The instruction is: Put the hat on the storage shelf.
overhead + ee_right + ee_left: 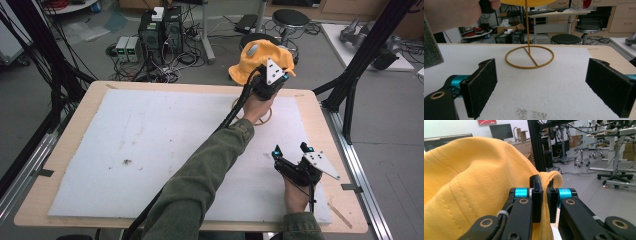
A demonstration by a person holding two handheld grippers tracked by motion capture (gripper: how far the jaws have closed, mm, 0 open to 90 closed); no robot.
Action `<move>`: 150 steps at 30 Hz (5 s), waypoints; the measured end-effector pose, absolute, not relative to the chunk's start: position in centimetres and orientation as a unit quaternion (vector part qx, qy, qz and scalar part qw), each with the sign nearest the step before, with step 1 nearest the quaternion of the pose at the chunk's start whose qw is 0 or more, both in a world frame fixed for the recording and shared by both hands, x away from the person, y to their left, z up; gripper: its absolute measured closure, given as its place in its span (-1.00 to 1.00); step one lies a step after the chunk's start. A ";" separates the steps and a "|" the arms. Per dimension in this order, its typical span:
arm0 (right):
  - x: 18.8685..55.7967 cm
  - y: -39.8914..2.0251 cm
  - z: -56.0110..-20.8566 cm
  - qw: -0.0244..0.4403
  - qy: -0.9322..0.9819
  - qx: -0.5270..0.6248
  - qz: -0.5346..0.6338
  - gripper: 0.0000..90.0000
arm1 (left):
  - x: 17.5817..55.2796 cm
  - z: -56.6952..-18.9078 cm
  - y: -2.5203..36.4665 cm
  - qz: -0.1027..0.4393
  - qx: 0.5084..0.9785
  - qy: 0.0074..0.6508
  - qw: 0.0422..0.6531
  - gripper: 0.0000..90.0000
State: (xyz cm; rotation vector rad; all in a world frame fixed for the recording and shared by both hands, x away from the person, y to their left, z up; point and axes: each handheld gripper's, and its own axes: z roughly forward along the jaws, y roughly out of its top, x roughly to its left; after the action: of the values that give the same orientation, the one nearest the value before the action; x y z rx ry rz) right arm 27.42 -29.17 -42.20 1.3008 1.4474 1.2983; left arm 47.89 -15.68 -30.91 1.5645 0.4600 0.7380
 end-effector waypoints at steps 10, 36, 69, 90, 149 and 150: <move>27.4 -29.1 -42.2 0.390 0.568 0.512 0.512 -0.80 | 46.9 -33.4 -15.6 0.298 0.690 0.198 0.630 0.91; 27.3 -29.3 -42.2 0.386 0.572 0.516 0.508 -0.80 | 45.8 -31.5 -14.0 0.251 0.679 0.205 0.658 -0.01; 27.4 -29.3 -42.2 0.384 0.568 0.519 0.510 -0.80 | 43.7 -27.4 -4.0 0.278 0.602 0.228 0.713 -0.21; 27.3 -29.4 -42.2 0.383 0.562 0.525 0.512 -0.80 | 39.9 -25.5 4.7 0.331 0.591 0.217 0.703 -0.25; 26.8 -29.5 -42.0 0.386 0.552 0.532 0.513 -0.80 | 29.3 -38.9 27.0 0.418 0.588 0.386 0.575 -0.36; 26.8 -29.5 -42.0 0.387 0.552 0.532 0.513 -0.80 | 29.2 -39.2 27.3 0.417 0.588 0.389 0.574 -0.36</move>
State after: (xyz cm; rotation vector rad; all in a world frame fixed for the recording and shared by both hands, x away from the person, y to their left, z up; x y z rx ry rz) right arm 26.83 -29.48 -42.04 1.3548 1.4052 1.3048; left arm 29.16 27.26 -39.17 1.3773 0.9123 0.9781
